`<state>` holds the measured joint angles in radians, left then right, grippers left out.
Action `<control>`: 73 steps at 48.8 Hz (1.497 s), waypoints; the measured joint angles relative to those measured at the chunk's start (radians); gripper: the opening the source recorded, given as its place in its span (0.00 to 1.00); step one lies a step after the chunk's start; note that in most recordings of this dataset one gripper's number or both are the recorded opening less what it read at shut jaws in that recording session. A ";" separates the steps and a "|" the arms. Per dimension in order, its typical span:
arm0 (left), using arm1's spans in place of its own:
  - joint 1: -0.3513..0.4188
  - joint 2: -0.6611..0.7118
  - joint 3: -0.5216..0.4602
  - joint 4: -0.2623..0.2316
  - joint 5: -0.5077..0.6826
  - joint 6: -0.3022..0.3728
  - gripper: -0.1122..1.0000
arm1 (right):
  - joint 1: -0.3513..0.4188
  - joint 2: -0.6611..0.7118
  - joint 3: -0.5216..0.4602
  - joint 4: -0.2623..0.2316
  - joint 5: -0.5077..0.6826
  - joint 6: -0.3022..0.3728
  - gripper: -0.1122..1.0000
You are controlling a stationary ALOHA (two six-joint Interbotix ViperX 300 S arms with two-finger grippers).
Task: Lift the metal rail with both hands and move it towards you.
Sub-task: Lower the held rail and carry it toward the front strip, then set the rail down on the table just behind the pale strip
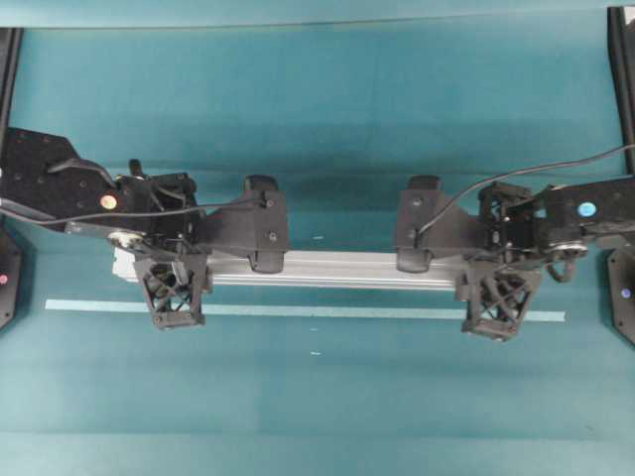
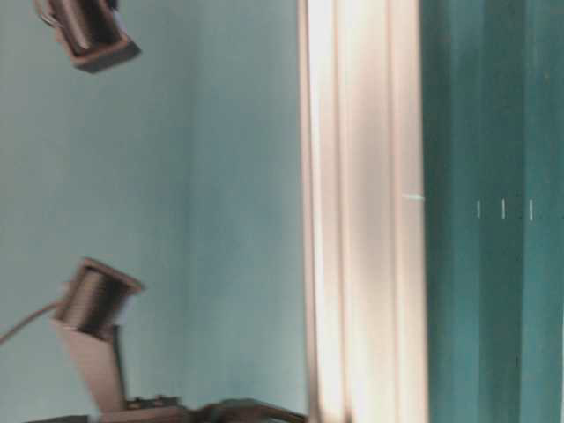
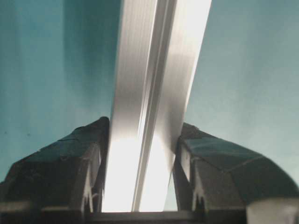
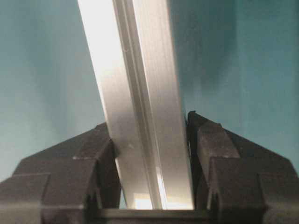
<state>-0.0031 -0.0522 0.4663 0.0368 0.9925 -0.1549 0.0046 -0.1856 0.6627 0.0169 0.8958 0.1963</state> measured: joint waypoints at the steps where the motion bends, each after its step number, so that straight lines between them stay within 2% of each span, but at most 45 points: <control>1: 0.002 0.005 0.005 -0.002 -0.005 0.000 0.38 | 0.000 0.006 0.002 0.000 -0.008 0.000 0.47; 21: -0.002 0.048 0.094 0.000 -0.150 -0.054 0.38 | 0.000 0.104 0.044 -0.002 -0.126 -0.012 0.47; 28: -0.003 0.049 0.110 0.000 -0.175 -0.054 0.38 | 0.000 0.110 0.080 -0.002 -0.201 -0.014 0.46; 43: -0.014 0.063 0.130 0.000 -0.219 -0.078 0.38 | 0.000 0.133 0.115 -0.002 -0.272 -0.014 0.47; 73: -0.018 0.086 0.150 0.000 -0.273 -0.081 0.38 | 0.002 0.164 0.123 -0.002 -0.301 -0.015 0.47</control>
<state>-0.0215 0.0337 0.6167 0.0368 0.7194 -0.2362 0.0061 -0.0215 0.7854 0.0153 0.5952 0.1810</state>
